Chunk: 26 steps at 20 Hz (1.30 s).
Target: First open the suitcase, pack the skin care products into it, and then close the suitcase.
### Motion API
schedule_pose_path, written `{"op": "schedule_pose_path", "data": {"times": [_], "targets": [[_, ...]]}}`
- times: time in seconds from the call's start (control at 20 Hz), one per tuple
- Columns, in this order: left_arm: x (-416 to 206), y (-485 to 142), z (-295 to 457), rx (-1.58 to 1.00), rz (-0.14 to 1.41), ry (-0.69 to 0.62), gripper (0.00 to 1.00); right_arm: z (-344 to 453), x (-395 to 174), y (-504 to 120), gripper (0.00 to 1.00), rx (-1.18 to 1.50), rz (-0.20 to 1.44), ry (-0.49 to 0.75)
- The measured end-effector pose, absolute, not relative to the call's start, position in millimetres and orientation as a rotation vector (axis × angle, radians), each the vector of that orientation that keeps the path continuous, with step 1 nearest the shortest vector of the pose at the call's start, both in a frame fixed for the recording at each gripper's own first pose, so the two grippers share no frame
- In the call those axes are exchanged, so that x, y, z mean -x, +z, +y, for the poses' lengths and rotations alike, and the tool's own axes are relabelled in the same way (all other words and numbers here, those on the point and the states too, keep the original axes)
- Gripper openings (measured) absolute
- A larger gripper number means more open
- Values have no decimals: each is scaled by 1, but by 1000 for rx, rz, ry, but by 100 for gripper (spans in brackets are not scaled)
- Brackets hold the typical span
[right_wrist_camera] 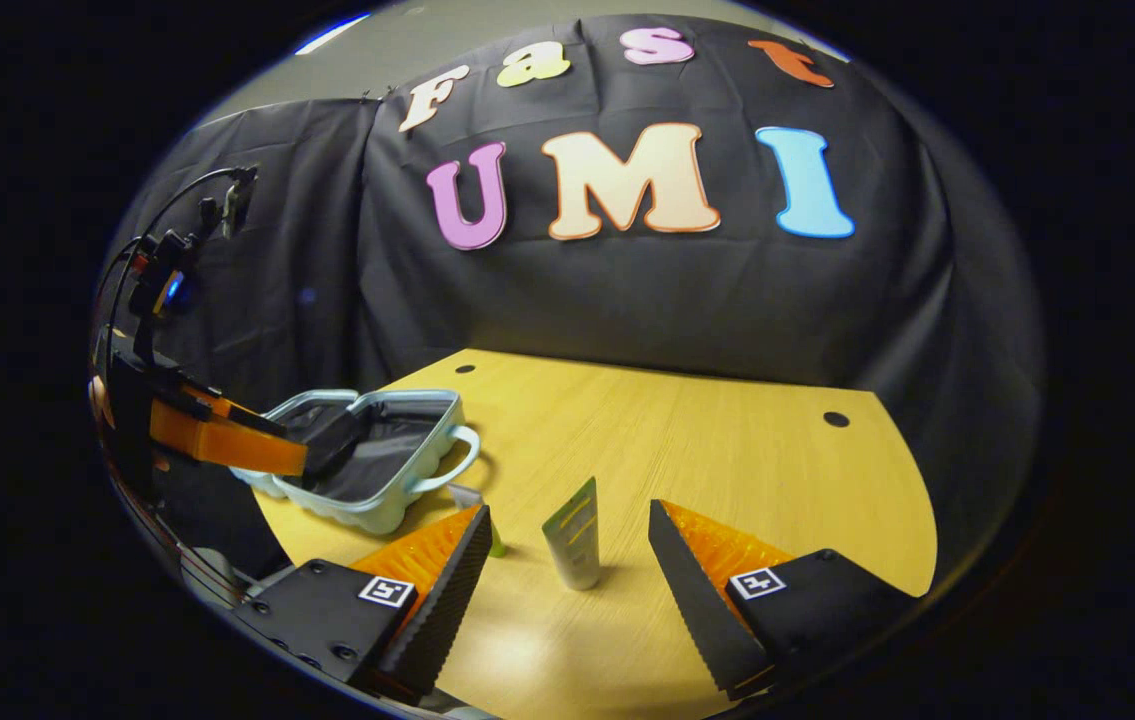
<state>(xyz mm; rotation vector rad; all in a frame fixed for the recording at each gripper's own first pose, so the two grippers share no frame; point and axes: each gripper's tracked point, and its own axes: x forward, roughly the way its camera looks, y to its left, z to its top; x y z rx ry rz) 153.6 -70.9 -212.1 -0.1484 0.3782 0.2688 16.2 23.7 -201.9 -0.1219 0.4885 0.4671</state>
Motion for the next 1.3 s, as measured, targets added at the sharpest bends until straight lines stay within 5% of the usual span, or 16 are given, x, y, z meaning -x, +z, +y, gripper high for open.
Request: {"op": "schedule_pose_path", "data": {"times": [0.45,0.9,1.1,1.15,1.25,1.3], "targets": [[-260,-288,-93,299,263,322,96,10,-41,-297,98,124,593,518],[-314,-288,-88,274,184,377,94,20,-55,-335,98,128,600,553],[-325,-291,-88,279,193,368,76,25,-60,-341,98,110,604,554],[-328,-290,-88,286,187,362,66,26,-61,-342,98,102,604,554],[-333,-292,-91,299,196,345,27,28,-64,-345,98,93,604,554],[-335,-291,-93,291,193,335,29,30,-64,-346,98,92,606,556]]}}
